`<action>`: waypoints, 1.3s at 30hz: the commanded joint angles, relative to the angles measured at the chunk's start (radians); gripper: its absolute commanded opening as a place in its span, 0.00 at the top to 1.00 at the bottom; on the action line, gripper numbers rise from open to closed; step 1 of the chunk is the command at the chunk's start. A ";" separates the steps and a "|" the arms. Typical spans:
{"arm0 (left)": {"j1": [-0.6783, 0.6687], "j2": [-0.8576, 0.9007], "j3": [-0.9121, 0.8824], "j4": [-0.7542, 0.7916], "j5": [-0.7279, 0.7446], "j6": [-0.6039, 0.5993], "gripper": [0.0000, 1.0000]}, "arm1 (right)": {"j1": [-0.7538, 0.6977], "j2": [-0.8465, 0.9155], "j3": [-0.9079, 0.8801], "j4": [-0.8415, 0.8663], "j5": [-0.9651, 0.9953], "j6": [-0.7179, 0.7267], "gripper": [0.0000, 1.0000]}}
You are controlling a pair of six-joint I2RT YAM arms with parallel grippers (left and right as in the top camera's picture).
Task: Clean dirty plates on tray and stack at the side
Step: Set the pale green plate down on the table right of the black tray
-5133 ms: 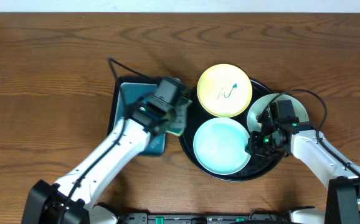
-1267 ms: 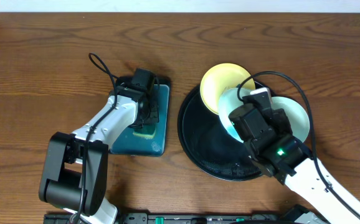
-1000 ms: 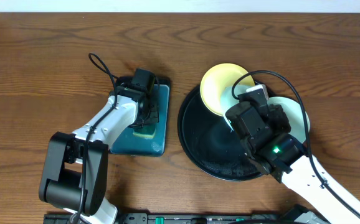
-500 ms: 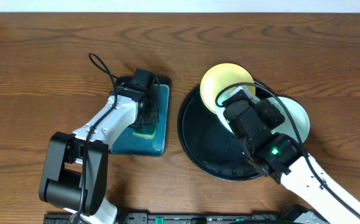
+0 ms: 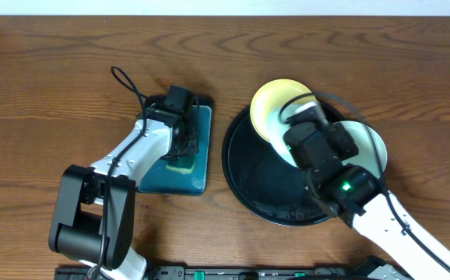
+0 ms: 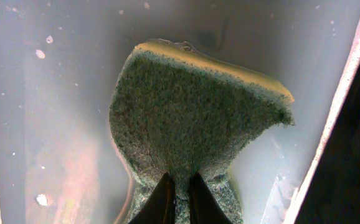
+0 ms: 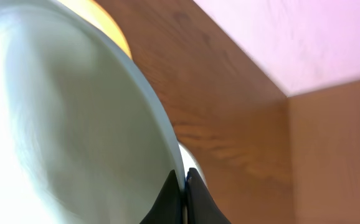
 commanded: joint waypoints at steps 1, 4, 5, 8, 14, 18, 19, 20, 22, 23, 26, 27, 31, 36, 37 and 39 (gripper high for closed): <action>0.002 0.026 -0.025 -0.019 -0.004 0.009 0.92 | -0.072 0.000 0.027 -0.006 -0.067 0.306 0.99; 0.002 0.026 -0.025 -0.024 -0.004 0.009 0.92 | -0.156 0.000 0.027 -0.014 -0.172 0.414 0.99; 0.002 0.026 -0.025 -0.026 -0.004 0.009 0.92 | -0.194 0.000 0.027 -0.019 -0.213 0.456 0.99; 0.002 0.026 -0.025 -0.030 -0.004 0.009 0.92 | -0.314 0.000 0.027 -0.029 -0.356 0.541 0.99; 0.002 0.026 -0.025 -0.030 -0.004 0.009 0.92 | -0.589 0.000 0.029 0.000 -0.703 0.568 0.99; 0.002 0.026 -0.025 -0.030 -0.004 0.009 0.92 | -0.765 0.000 0.029 0.001 -0.814 0.618 0.99; 0.002 0.026 -0.025 -0.030 -0.004 0.009 0.92 | -0.808 0.000 0.029 0.001 -0.827 0.629 0.99; 0.002 0.026 -0.025 -0.030 -0.004 0.009 0.92 | -0.849 0.000 0.029 0.001 -0.840 0.636 0.99; 0.002 0.026 -0.025 -0.030 -0.004 0.009 0.92 | -0.933 0.000 0.029 0.007 -0.871 0.636 0.99; 0.002 0.026 -0.025 -0.030 -0.004 0.009 0.92 | -0.971 0.000 0.029 0.009 -0.882 0.636 0.99; 0.002 0.026 -0.025 -0.030 -0.004 0.009 0.92 | -1.073 0.002 0.029 0.014 -0.903 0.656 0.99; 0.002 0.026 -0.025 -0.030 -0.004 0.009 0.92 | -1.112 0.004 0.029 0.013 -0.906 0.669 0.99; 0.002 0.026 -0.025 -0.030 -0.004 0.009 0.92 | -1.203 0.019 0.029 0.007 -0.905 0.680 0.99; 0.002 0.026 -0.025 -0.030 -0.004 0.009 0.92 | -1.292 0.055 0.029 -0.008 -0.904 0.734 0.99; 0.002 0.026 -0.025 -0.030 -0.004 0.009 0.93 | -1.309 0.064 0.029 -0.010 -0.903 0.748 0.99; 0.002 0.026 -0.025 -0.030 -0.004 0.009 0.92 | -1.336 0.080 0.029 -0.010 -0.903 0.772 0.99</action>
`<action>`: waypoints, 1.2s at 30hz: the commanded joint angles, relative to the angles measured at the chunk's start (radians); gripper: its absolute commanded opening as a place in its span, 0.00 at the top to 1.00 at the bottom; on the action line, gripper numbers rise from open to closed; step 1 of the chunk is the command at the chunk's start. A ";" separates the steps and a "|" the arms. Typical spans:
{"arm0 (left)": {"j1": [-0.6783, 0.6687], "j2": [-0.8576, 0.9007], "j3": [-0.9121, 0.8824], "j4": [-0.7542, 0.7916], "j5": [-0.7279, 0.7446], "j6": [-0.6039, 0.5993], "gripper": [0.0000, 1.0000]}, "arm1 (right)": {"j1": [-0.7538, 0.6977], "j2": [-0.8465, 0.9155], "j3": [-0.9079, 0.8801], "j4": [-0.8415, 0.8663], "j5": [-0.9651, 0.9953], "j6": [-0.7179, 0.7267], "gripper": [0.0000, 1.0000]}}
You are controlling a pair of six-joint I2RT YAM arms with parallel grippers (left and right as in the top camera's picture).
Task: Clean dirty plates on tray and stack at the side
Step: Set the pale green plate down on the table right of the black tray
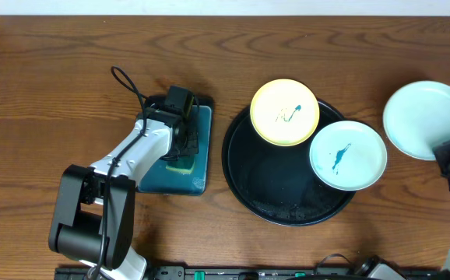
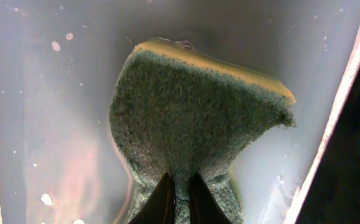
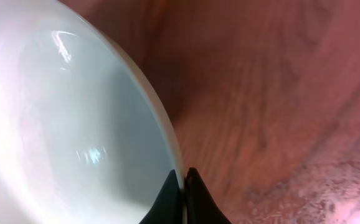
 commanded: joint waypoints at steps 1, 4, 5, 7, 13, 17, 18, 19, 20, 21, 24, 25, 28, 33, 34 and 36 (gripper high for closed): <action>0.002 0.026 -0.025 -0.022 -0.004 0.009 0.92 | -0.047 0.026 0.027 -0.001 -0.015 0.074 0.99; 0.002 0.026 -0.025 -0.022 -0.004 0.009 0.92 | -0.077 0.059 0.027 -0.002 -0.011 0.082 0.99; 0.002 0.026 -0.025 -0.022 -0.004 0.009 0.92 | -0.084 0.070 0.027 -0.002 -0.010 0.082 0.99; 0.002 0.026 -0.025 -0.022 -0.004 0.009 0.92 | -0.090 0.098 0.027 -0.001 0.000 0.081 0.99; 0.002 0.026 -0.025 -0.022 -0.004 0.009 0.92 | -0.090 0.184 0.027 0.037 -0.003 0.079 0.99; 0.002 0.026 -0.025 -0.021 -0.004 0.009 0.92 | -0.090 0.229 0.027 0.109 -0.050 0.002 0.99; 0.002 0.026 -0.025 -0.021 -0.004 0.009 0.92 | -0.090 0.237 0.027 0.121 -0.061 -0.010 0.99; 0.002 0.026 -0.025 -0.021 -0.004 0.009 0.92 | -0.090 0.243 0.027 0.131 -0.070 -0.014 0.99; 0.002 0.026 -0.025 -0.021 -0.004 0.009 0.92 | -0.090 0.248 0.027 0.137 -0.080 -0.019 0.99; 0.002 0.026 -0.025 -0.021 -0.004 0.009 0.92 | -0.089 0.254 0.027 0.147 -0.089 -0.028 0.98; 0.002 0.026 -0.025 -0.022 -0.004 0.009 0.92 | -0.083 0.261 0.027 0.169 -0.107 -0.064 0.94; 0.002 0.026 -0.025 -0.022 -0.004 0.009 0.92 | -0.080 0.261 0.027 0.170 -0.106 -0.074 0.91; 0.002 0.026 -0.025 -0.021 -0.004 0.009 0.92 | -0.073 0.261 0.027 0.172 -0.106 -0.110 0.75; 0.002 0.026 -0.025 -0.021 -0.004 0.009 0.92 | -0.070 0.261 0.027 0.167 -0.106 -0.140 0.73; 0.002 0.026 -0.025 -0.021 -0.004 0.009 0.92 | -0.070 0.261 0.027 0.167 -0.108 -0.140 0.72; 0.002 0.026 -0.025 -0.022 -0.004 0.009 0.92 | -0.070 0.261 0.027 0.164 -0.109 -0.140 0.71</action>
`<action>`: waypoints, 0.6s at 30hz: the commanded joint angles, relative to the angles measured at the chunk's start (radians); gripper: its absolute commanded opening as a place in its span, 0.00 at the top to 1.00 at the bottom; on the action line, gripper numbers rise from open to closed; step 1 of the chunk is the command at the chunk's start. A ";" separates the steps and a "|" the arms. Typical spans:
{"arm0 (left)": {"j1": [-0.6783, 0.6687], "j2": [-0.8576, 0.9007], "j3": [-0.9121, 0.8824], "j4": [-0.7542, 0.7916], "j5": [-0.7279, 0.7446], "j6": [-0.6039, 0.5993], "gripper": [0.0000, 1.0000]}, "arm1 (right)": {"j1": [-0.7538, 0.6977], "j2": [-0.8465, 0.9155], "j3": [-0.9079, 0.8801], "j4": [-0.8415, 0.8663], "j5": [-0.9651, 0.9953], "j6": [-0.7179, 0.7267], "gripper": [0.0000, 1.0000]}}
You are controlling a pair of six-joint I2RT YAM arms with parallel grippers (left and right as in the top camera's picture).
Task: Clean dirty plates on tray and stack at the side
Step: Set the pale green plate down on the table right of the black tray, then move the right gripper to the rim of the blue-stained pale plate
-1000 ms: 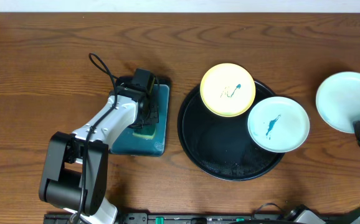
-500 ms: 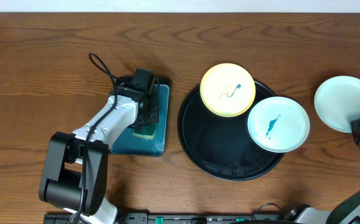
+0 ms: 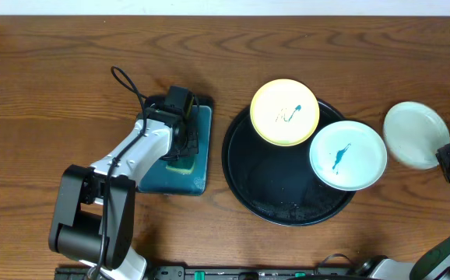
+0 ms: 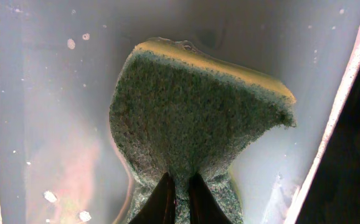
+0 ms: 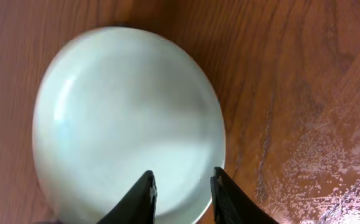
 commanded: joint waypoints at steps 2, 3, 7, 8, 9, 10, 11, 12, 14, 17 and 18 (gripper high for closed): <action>0.002 0.026 -0.025 -0.022 -0.004 0.009 0.92 | 0.008 0.006 0.026 -0.004 -0.010 -0.030 0.71; 0.002 0.026 -0.025 -0.022 -0.004 0.009 0.92 | 0.008 0.006 0.026 -0.006 -0.014 -0.039 0.71; 0.002 0.026 -0.025 -0.022 -0.004 0.009 0.92 | 0.008 0.006 0.026 -0.006 -0.036 -0.060 0.67; 0.002 0.026 -0.025 -0.022 -0.004 0.009 0.92 | 0.009 0.006 0.026 -0.006 -0.036 -0.062 0.66; 0.002 0.026 -0.025 -0.022 -0.004 0.009 0.92 | 0.011 0.006 0.026 -0.006 -0.036 -0.063 0.66; 0.002 0.026 -0.025 -0.022 -0.004 0.009 0.92 | 0.013 0.006 0.026 -0.006 -0.035 -0.063 0.65; 0.002 0.026 -0.025 -0.022 -0.004 0.009 0.92 | 0.016 0.006 0.026 -0.006 -0.036 -0.063 0.65; 0.002 0.026 -0.025 -0.022 -0.004 0.009 0.92 | 0.019 0.006 0.026 -0.006 -0.035 -0.063 0.65; 0.002 0.026 -0.025 -0.022 -0.004 0.009 0.92 | 0.026 0.006 0.026 -0.006 -0.035 -0.063 0.64; 0.002 0.026 -0.025 -0.022 -0.004 0.009 0.92 | 0.035 0.006 0.026 -0.006 -0.035 -0.072 0.64; 0.002 0.026 -0.025 -0.022 -0.004 0.009 0.92 | 0.040 0.006 0.026 -0.006 -0.035 -0.075 0.64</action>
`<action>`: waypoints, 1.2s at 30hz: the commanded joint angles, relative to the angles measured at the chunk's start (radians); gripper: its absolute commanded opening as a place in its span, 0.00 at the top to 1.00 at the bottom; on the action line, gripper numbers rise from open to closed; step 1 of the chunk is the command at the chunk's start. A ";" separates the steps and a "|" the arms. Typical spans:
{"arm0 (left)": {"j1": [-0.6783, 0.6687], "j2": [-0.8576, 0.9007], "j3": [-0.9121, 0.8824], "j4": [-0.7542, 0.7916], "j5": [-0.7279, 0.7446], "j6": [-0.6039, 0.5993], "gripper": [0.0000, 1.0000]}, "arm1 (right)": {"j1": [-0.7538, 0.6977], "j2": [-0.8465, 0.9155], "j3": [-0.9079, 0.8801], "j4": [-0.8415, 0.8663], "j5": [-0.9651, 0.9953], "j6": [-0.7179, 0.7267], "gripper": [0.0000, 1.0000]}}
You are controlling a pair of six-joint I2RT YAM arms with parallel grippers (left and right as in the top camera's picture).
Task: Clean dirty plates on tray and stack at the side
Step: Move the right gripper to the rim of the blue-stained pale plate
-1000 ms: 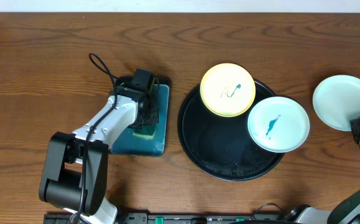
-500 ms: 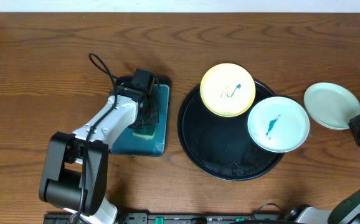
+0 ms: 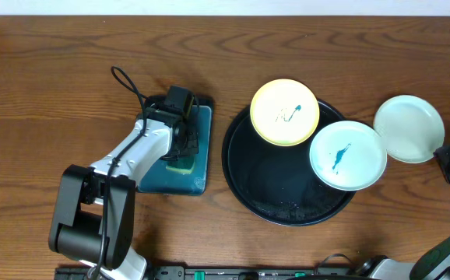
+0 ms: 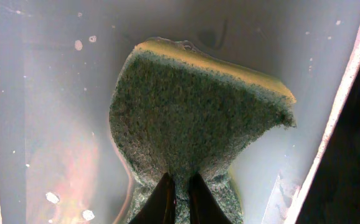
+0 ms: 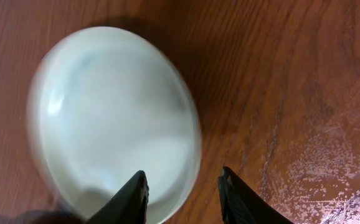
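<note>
A clean pale-green plate [image 3: 409, 128] lies on the table right of the black tray [image 3: 265, 187]; it fills the right wrist view [image 5: 114, 121]. My right gripper [image 5: 183, 180] stands open over its near rim, at the table's right edge. On the tray sit a yellow plate [image 3: 285, 112] and a pale plate [image 3: 348, 155], both with teal smears. My left gripper [image 4: 180, 186] is shut on the green-and-yellow sponge [image 4: 195, 112] in the water of the teal basin [image 3: 198, 148].
The teal basin stands left of the tray. Bare wooden table lies all round. The basin's white rim [image 4: 339, 106] shows at the right of the left wrist view.
The right gripper's fingers stand wider apart. The pale-green plate now lies a little further left and back on the table. The left gripper and sponge have not moved.
First my right gripper held the pale-green plate by its rim over the tray. Then it held the plate at the table's right side. It had let go with the plate on the table, and now stands open wider. The left gripper held the sponge in the basin throughout.
</note>
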 commanded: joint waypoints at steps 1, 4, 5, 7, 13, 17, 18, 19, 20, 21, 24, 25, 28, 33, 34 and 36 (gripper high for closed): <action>0.002 0.026 -0.025 -0.022 -0.004 0.009 0.92 | 0.036 0.006 0.025 -0.003 -0.011 -0.034 0.64; 0.002 0.026 -0.025 -0.022 -0.004 0.009 0.92 | 0.048 0.006 0.025 -0.005 -0.011 -0.045 0.63; 0.002 0.026 -0.025 -0.022 -0.004 0.009 0.92 | 0.051 0.006 0.025 -0.004 -0.011 -0.053 0.62; 0.002 0.026 -0.025 -0.022 -0.004 0.009 0.92 | 0.061 0.006 0.025 -0.005 -0.011 -0.064 0.60; 0.002 0.026 -0.025 -0.022 -0.004 0.009 0.92 | 0.093 0.005 0.025 0.011 -0.081 -0.149 0.59; 0.002 0.026 -0.025 -0.022 -0.004 0.009 0.92 | 0.114 0.004 0.026 0.033 -0.183 -0.207 0.59; 0.002 0.026 -0.025 -0.022 -0.004 0.009 0.92 | 0.119 0.003 0.029 0.033 -0.206 -0.220 0.59; 0.002 0.026 -0.025 -0.022 -0.004 0.009 0.92 | 0.127 -0.001 0.033 0.033 -0.226 -0.234 0.59; 0.002 0.026 -0.025 -0.022 -0.004 0.009 0.92 | 0.133 -0.006 0.038 0.032 -0.237 -0.242 0.59; 0.002 0.026 -0.025 -0.022 -0.004 0.009 0.92 | 0.140 -0.013 0.044 0.029 -0.243 -0.251 0.59; 0.002 0.026 -0.025 -0.022 -0.004 0.009 0.92 | 0.166 -0.045 0.068 0.008 -0.243 -0.287 0.59; 0.002 0.026 -0.025 -0.022 -0.004 0.009 0.92 | 0.175 -0.056 0.077 -0.003 -0.242 -0.304 0.58; 0.002 0.026 -0.025 -0.022 -0.004 0.009 0.92 | 0.204 -0.091 0.100 -0.065 -0.237 -0.365 0.58; 0.002 0.026 -0.025 -0.022 -0.004 0.009 0.92 | 0.251 -0.133 0.107 -0.227 -0.076 -0.397 0.58; 0.002 0.026 -0.025 -0.021 -0.004 0.009 0.92 | 0.263 -0.133 0.107 -0.267 -0.062 -0.414 0.58; 0.002 0.026 -0.025 -0.021 -0.004 0.009 0.92 | 0.281 -0.131 0.106 -0.326 -0.061 -0.432 0.57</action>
